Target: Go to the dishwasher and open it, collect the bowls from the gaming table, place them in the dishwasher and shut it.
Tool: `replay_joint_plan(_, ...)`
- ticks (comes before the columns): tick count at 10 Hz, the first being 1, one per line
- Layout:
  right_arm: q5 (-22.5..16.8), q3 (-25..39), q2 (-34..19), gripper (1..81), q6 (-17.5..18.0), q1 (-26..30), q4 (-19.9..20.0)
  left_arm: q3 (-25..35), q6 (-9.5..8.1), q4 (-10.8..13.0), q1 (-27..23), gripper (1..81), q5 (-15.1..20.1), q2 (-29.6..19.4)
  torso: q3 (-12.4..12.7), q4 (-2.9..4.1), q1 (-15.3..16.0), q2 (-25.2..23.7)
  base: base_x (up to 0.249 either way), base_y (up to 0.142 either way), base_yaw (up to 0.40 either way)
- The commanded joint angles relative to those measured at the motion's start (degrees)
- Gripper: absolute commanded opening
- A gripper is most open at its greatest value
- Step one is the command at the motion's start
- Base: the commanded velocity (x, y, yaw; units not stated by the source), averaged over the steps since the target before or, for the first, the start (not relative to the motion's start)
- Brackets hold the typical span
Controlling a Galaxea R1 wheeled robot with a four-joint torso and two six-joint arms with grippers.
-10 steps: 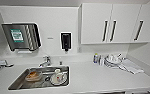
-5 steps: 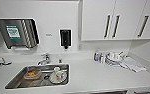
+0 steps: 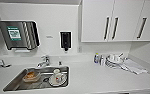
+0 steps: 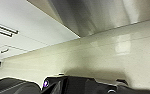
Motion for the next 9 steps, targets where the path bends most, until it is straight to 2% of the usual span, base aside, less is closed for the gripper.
replay_joint_plan(1, -1.9, 0.8, -3.2, 81.1, 1.3, 4.3, 0.9, 5.4, 0.26, 0.9, -5.9, 81.1, 3.4, -3.5, 0.0, 0.0, 3.6, -5.6, 0.0, 0.0, 0.0)
replay_joint_plan(2, -1.7, 0.9, -3.5, 81.1, 1.5, 4.3, 1.0, 6.9, 0.44, 0.9, -6.4, 81.1, 5.1, -3.4, -5.4, 0.0, 4.7, -7.4, 0.0, 0.0, 0.0)
replay_joint_plan(4, -1.5, 0.9, -3.7, 81.1, 1.9, 4.4, 1.1, 7.7, 0.7, 0.9, -6.5, 81.1, 5.6, -3.5, -7.1, 0.0, 6.7, -10.5, 0.0, 0.0, 0.0)
replay_joint_plan(7, -1.5, 1.3, -3.5, 81.1, 2.0, 5.2, 1.1, 7.5, 0.7, 0.9, -6.5, 81.1, 5.6, -3.5, -12.5, 0.0, 10.3, -16.2, 0.0, 0.0, 0.0)
replay_joint_plan(8, -1.5, 1.3, -3.3, 81.1, 1.9, 5.3, 1.1, 7.3, 0.79, 0.9, -6.5, 81.1, 5.6, -3.6, -9.4, 0.0, 11.8, -18.6, 0.0, 0.0, 0.0)
replay_joint_plan(9, -1.5, 1.4, -3.4, 81.1, 1.9, 5.3, 1.1, 7.2, 0.7, 0.9, -6.5, 81.1, 5.6, -3.6, -11.1, 0.0, 13.1, -20.5, 0.0, 0.0, 0.0)
